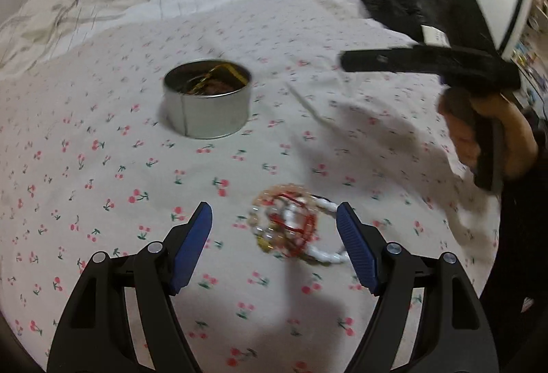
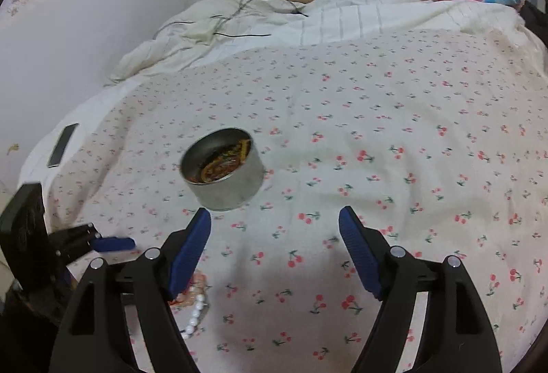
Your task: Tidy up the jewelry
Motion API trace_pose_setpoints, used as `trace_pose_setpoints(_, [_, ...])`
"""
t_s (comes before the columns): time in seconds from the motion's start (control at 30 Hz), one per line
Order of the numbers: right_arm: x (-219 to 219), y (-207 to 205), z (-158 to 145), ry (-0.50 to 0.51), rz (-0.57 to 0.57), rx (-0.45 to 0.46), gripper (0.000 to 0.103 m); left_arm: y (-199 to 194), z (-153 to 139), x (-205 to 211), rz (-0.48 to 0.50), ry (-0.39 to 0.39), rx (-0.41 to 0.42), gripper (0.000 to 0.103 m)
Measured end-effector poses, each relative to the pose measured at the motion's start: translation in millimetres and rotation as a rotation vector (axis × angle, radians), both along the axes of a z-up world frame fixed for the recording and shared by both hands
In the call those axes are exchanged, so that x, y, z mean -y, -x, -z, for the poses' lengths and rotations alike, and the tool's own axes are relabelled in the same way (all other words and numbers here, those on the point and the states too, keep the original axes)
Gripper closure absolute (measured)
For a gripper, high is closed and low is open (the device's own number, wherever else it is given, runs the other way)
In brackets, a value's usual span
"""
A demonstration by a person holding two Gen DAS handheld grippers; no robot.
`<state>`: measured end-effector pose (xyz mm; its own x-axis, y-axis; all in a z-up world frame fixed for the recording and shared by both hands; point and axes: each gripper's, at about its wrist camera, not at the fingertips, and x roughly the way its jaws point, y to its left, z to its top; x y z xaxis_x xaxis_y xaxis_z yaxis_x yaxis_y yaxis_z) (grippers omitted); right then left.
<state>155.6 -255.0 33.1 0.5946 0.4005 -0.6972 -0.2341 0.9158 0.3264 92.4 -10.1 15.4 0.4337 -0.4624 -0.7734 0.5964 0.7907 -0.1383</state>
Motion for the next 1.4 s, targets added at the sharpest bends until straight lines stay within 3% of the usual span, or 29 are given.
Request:
trace_pose_setpoints(0.23, [-12.8,2.7,1.7,-0.007,-0.044,-0.005,0.029,8.2,0.2,20.2,0.041,-0.019,0.054,0.032])
trace_pose_setpoints(0.3, [-15.9,3.0,2.1,-0.011,-0.054,-0.007,0.029,1.9,9.0,22.9,0.035,-0.013,0.002,0.067])
trace_pose_setpoints(0.33, [-17.0,3.3,2.4,-0.012,-0.058,-0.008,0.029,-0.6,13.5,24.5,0.044,-0.021,-0.024,0.096])
trace_pose_setpoints(0.37, [-18.7,3.8,2.9,-0.010,-0.063,-0.010,0.029,-0.7,16.5,26.8,0.041,-0.047,-0.018,0.099])
trace_pose_setpoints(0.53, [-20.4,4.9,4.4,-0.021,-0.070,-0.013,0.029,0.0,6.0,18.4,0.014,-0.006,0.010,0.100])
trace_pose_setpoints(0.77, [-27.4,3.7,9.0,-0.034,-0.115,-0.040,0.029,-16.3,-25.1,-28.4,-0.138,0.164,0.068,0.100])
trace_pose_setpoints(0.9, [-46.8,6.2,17.1,0.011,-0.208,-0.071,0.029,-22.5,-33.9,-45.3,-0.225,0.198,0.106,0.100])
trace_pose_setpoints(1.03, [-66.2,10.3,25.6,0.058,-0.278,-0.079,0.030,-31.3,-23.0,-52.1,-0.280,0.164,0.065,0.100])
trace_pose_setpoints(1.07, [-70.8,11.4,27.6,0.071,-0.297,-0.079,0.033,-32.4,-20.5,-52.0,-0.288,0.154,0.056,0.100])
trace_pose_setpoints(1.13, [-78.8,13.3,31.6,0.098,-0.335,-0.084,0.054,-33.3,-18.5,-53.8,-0.296,0.148,0.048,0.100])
trace_pose_setpoints(1.23, [-90.7,17.1,39.1,0.152,-0.374,-0.086,0.061,-35.1,-17.2,-57.2,-0.305,0.151,0.039,0.100])
trace_pose_setpoints(1.4, [-109.0,24.1,45.7,0.183,-0.430,-0.075,0.062,-34.9,-17.5,-58.0,-0.301,0.159,0.036,0.100])
